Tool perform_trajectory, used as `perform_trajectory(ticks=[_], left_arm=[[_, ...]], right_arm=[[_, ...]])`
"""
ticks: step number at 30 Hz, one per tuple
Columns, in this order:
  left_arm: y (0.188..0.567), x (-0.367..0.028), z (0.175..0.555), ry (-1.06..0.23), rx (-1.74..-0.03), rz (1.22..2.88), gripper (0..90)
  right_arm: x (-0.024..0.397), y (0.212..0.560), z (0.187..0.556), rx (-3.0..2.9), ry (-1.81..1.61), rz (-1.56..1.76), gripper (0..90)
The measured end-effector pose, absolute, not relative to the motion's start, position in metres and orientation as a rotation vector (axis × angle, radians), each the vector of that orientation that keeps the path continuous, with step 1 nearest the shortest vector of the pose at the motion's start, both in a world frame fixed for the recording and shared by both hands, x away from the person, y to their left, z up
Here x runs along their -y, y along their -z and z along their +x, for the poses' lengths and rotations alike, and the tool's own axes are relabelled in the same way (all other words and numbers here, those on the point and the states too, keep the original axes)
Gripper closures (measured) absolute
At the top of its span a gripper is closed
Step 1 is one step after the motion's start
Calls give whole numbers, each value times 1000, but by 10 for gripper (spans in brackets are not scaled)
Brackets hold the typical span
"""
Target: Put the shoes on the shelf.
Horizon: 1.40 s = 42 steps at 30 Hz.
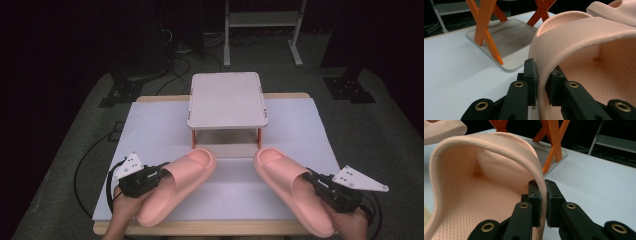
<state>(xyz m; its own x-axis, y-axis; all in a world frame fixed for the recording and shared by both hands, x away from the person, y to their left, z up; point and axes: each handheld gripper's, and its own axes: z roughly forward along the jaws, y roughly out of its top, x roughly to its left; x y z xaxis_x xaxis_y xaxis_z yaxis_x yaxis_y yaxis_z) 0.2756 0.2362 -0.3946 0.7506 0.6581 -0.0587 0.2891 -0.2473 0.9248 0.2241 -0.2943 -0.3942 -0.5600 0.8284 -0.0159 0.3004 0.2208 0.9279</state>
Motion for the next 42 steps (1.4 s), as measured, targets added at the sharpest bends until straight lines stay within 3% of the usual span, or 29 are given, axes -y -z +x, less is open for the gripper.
perform_trajectory(ticks=[24, 42], left_arm=[[344, -232, 292, -448, -672, 1824, 798], [316, -222, 327, -465, -681, 1818, 799]], right_arm=[[283, 334, 236, -1955, -1392, 949, 839], [266, 309, 280, -1960, -1394, 944, 838]])
